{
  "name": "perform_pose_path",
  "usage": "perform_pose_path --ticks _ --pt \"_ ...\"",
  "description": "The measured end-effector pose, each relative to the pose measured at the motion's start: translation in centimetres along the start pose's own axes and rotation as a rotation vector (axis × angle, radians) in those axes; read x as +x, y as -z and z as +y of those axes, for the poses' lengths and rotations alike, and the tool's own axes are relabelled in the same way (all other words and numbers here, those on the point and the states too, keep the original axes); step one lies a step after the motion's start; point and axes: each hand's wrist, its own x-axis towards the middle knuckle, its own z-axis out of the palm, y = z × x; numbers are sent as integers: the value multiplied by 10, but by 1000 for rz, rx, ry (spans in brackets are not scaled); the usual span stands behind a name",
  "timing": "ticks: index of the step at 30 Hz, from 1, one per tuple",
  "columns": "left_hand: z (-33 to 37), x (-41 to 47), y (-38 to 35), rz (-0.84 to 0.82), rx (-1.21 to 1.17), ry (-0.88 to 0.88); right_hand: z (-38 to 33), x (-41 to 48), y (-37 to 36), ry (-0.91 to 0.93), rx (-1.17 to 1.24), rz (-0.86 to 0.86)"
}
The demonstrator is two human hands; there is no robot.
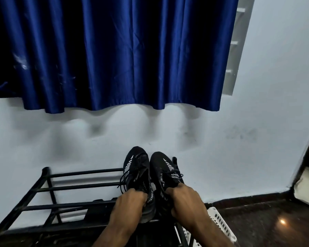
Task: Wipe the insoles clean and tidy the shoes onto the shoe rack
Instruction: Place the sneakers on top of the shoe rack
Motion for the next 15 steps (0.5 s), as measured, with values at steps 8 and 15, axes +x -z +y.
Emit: perform_pose_path --ticks 8,15 --pt "-13 25 -8 -119 1 -91 1 10 -7 -16 20 -8" --pt "-14 33 -3 -144 71 -203 -2 12 -4 -39 2 -19"
